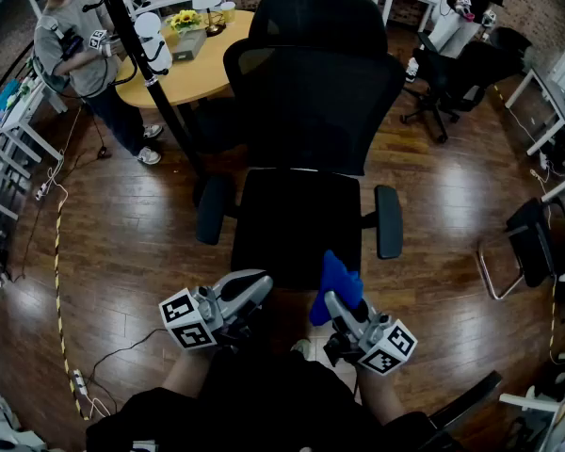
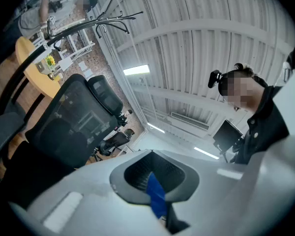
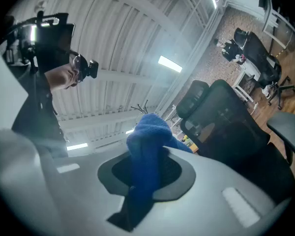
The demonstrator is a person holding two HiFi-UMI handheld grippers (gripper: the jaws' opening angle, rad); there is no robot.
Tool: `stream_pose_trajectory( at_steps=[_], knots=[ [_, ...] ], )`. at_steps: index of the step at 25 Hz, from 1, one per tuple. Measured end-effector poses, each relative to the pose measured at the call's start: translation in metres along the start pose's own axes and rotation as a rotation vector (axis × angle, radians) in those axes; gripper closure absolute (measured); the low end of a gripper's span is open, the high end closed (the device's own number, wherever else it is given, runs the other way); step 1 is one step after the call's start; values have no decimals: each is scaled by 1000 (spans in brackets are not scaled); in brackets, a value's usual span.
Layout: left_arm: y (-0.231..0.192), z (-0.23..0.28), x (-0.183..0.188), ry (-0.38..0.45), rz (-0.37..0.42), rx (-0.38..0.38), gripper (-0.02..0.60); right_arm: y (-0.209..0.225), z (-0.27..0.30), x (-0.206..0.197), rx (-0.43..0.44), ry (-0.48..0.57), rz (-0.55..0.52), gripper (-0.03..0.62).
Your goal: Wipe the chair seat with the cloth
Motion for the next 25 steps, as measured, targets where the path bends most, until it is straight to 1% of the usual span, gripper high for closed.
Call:
stream_pose_trajectory(
  at_steps=[4, 8, 12, 15, 17, 19, 21, 23, 25],
  knots=[
    [-45, 0, 17, -3, -15, -44, 580, 16, 36, -2, -51, 8, -30, 534],
    [-97, -1, 40, 4, -46, -87, 580, 25, 73, 7, -120, 19, -93, 534],
    [-136, 4, 53, 7, -97, -106, 580, 36, 94, 19, -213, 32, -138, 534],
    [-156, 11, 50, -3, -128, -93, 580, 62, 104, 17, -263, 21, -127, 534],
    [-165, 15, 43, -16, -145, -61, 580, 89, 111, 11, -284, -17, -97, 534],
    [-174, 18, 35, -23, -155, -14, 580, 129, 119, 6, -310, -67, -67, 534],
    [-189, 22, 26, -14, -154, 36, 580, 184, 136, -1, -341, -122, -47, 534],
    [-207, 17, 17, -4, -154, 92, 580, 246, 162, -17, -361, -190, -32, 534],
    [-225, 7, 2, 16, -179, 154, 580, 308, 191, -37, -371, -272, -26, 534]
  ],
)
Point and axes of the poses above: the fingertips, and each gripper's own axes: z forward along the fingers, y to its right, x out of its top, the point moved 10 cm from there along -z, backward along the fingers, and after that the axes turned 11 degrees about z, right-handed, at the moved point
